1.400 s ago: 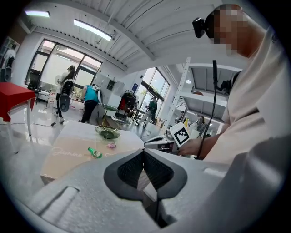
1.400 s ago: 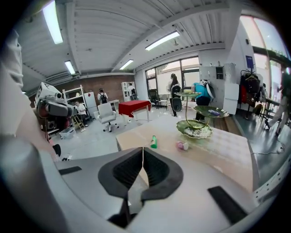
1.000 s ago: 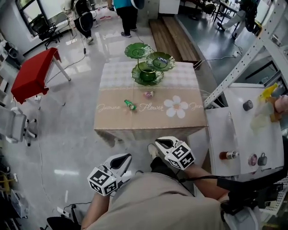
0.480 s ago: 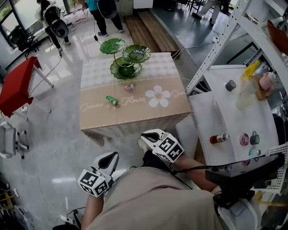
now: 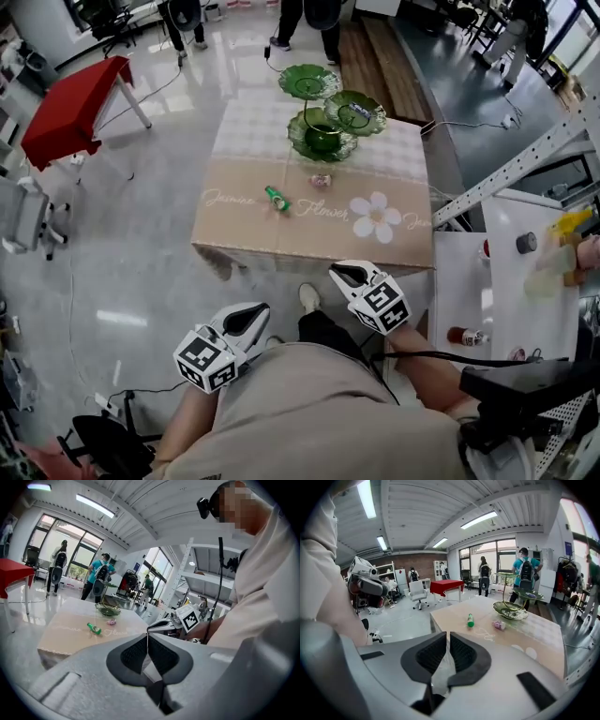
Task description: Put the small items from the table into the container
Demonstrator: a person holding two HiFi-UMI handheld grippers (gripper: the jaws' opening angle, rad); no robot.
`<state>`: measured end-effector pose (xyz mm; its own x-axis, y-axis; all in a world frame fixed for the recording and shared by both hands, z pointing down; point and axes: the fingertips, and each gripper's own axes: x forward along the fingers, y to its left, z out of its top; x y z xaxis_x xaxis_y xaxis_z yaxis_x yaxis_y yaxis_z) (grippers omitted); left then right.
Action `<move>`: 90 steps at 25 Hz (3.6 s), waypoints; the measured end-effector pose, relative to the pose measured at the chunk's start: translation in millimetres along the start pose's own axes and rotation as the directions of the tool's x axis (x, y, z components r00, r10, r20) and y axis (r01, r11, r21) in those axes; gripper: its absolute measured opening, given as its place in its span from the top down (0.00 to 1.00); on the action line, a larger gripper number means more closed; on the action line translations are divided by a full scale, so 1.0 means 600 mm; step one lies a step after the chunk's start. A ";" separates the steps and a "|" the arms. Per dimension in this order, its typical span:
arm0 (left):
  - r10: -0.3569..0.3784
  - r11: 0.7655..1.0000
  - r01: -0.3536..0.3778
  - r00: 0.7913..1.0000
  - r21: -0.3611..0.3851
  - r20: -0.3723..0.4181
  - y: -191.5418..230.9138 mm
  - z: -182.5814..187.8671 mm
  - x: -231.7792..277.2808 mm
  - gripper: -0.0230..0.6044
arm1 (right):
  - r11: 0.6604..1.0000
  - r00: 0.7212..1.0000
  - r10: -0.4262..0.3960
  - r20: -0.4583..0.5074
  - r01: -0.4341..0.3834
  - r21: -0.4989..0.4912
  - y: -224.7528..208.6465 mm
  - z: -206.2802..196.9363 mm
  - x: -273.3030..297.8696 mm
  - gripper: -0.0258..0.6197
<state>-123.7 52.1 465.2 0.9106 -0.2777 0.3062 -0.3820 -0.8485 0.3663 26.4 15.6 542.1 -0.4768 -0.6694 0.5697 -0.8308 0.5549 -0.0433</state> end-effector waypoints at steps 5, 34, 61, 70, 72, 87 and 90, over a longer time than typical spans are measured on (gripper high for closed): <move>0.066 0.997 -0.065 0.998 -0.044 0.007 0.041 0.020 0.028 0.95 | 0.999 1.000 0.005 -0.031 -0.007 -0.048 -0.099 0.003 0.056 0.81; 0.366 0.923 -0.365 0.930 -0.122 -0.017 0.178 0.122 0.123 0.95 | 0.963 0.963 0.046 -0.267 -0.113 -0.244 -0.421 -0.046 0.381 0.63; 0.195 0.981 -0.195 0.981 -0.018 -0.013 0.154 0.185 0.266 0.95 | 0.969 0.985 0.125 -0.118 -0.147 -0.199 -0.420 0.122 0.139 0.69; 0.191 0.982 -0.191 0.982 -0.006 -0.009 0.147 0.191 0.270 0.95 | 0.982 0.999 -0.025 -0.041 0.017 -0.187 -0.541 0.203 0.094 0.69; 0.202 0.979 -0.202 0.979 -0.006 -0.010 0.148 0.190 0.266 0.95 | 0.981 0.998 -0.059 -0.029 0.052 -0.190 -0.570 0.219 0.096 0.69; 0.308 0.951 -0.309 0.951 -0.019 -0.019 0.162 0.179 0.224 0.95 | 0.970 0.976 -0.184 -0.119 0.161 -0.181 -0.698 0.210 0.203 0.69; 0.322 0.946 -0.322 0.947 -0.029 -0.020 0.164 0.174 0.217 0.95 | 0.968 0.968 -0.201 -0.150 0.173 -0.184 -0.712 0.200 0.220 0.69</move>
<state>-26.1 -114.3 449.5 0.7358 -0.5272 0.4251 -0.6596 -0.7002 0.2732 283.9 -369.2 537.3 -0.2511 -0.6856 0.6833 -0.8334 0.5122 0.2076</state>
